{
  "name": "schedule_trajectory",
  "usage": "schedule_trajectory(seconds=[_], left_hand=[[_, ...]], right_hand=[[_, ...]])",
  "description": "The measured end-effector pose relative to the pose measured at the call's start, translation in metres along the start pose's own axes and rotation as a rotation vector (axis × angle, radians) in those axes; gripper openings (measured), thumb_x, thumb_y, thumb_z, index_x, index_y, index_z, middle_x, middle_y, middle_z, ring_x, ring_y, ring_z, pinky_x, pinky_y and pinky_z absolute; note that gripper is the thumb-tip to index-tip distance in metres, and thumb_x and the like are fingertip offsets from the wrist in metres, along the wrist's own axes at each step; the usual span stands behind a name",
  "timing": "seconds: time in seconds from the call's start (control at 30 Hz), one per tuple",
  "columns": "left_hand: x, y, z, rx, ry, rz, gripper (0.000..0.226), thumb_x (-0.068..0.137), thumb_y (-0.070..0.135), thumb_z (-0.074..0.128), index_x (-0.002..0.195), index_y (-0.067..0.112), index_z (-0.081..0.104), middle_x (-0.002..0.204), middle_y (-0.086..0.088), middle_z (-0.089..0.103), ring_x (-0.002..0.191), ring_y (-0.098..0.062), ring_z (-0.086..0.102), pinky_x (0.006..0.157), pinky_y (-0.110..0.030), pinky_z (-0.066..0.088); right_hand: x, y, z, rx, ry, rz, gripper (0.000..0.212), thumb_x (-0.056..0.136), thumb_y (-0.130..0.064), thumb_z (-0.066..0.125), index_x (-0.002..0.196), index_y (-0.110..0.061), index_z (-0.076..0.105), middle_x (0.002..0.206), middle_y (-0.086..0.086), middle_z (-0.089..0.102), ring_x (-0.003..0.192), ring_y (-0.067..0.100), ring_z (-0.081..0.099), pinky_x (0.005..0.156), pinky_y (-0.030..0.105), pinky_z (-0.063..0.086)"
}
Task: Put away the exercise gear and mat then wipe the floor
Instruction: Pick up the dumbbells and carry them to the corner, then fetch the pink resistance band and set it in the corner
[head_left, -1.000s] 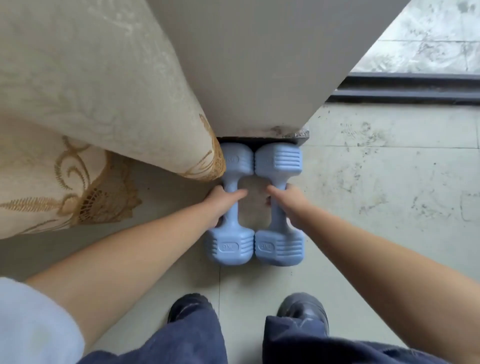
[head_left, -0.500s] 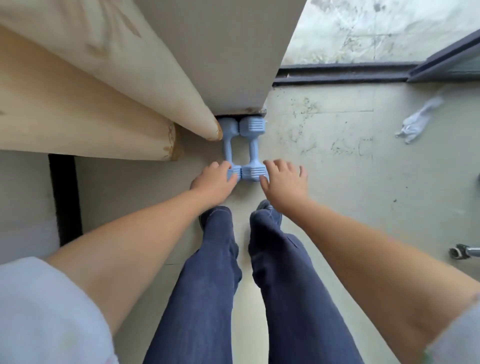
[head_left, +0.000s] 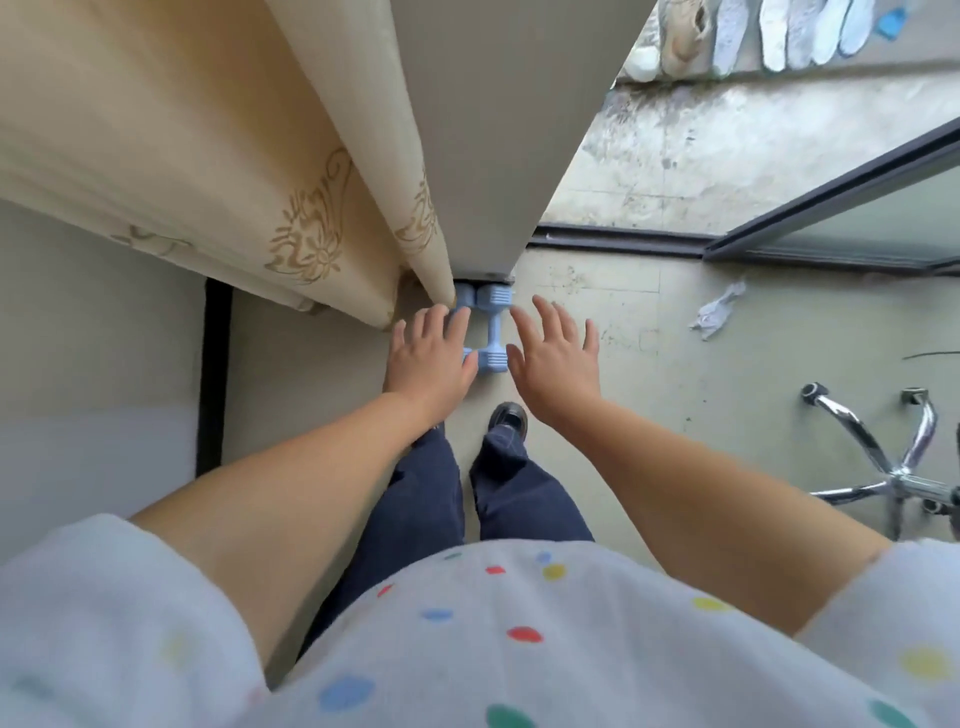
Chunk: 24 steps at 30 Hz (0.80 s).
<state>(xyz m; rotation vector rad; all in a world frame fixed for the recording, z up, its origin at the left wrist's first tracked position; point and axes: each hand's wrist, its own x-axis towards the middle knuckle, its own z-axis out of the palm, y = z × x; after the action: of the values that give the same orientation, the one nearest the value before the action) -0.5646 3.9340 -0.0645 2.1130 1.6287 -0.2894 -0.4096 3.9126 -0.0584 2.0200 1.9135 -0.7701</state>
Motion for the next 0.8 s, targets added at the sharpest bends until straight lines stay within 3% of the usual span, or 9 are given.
schedule_trajectory(seconds=[0.23, 0.4, 0.8], left_hand=[[-0.041, -0.024, -0.004, 0.02, -0.048, -0.204, 0.059, 0.097, 0.039, 0.037, 0.149, 0.018, 0.017, 0.149, -0.007, 0.026, 0.138, -0.025, 0.024, 0.114, -0.045, 0.017], [-0.05, -0.022, -0.019, -0.044, 0.023, -0.456, 0.056, 0.097, 0.039, 0.037, 0.148, 0.02, 0.02, 0.148, -0.008, 0.028, 0.134, -0.027, 0.03, 0.113, -0.045, 0.021], [-0.104, 0.088, 0.002, -0.297, 0.268, -1.069, 0.058, 0.097, 0.042, 0.034, 0.148, 0.02, 0.02, 0.147, -0.005, 0.032, 0.135, -0.024, 0.031, 0.11, -0.044, 0.024]], right_hand=[[-0.004, -0.02, -0.02, -0.072, -0.028, -0.128, 0.052, 0.102, -0.039, 0.022, 0.151, -0.028, 0.009, 0.16, 0.001, 0.004, 0.147, 0.021, 0.001, 0.117, 0.053, 0.001], [0.011, -0.02, -0.04, -0.176, -0.055, -0.33, 0.052, 0.102, -0.039, 0.02, 0.151, -0.028, 0.009, 0.16, 0.001, 0.005, 0.147, 0.021, 0.0, 0.117, 0.051, 0.0], [0.016, 0.014, -0.076, -0.61, -0.156, -0.945, 0.052, 0.101, -0.038, 0.026, 0.15, -0.026, 0.014, 0.158, 0.002, 0.012, 0.146, 0.02, 0.007, 0.117, 0.051, 0.005]])
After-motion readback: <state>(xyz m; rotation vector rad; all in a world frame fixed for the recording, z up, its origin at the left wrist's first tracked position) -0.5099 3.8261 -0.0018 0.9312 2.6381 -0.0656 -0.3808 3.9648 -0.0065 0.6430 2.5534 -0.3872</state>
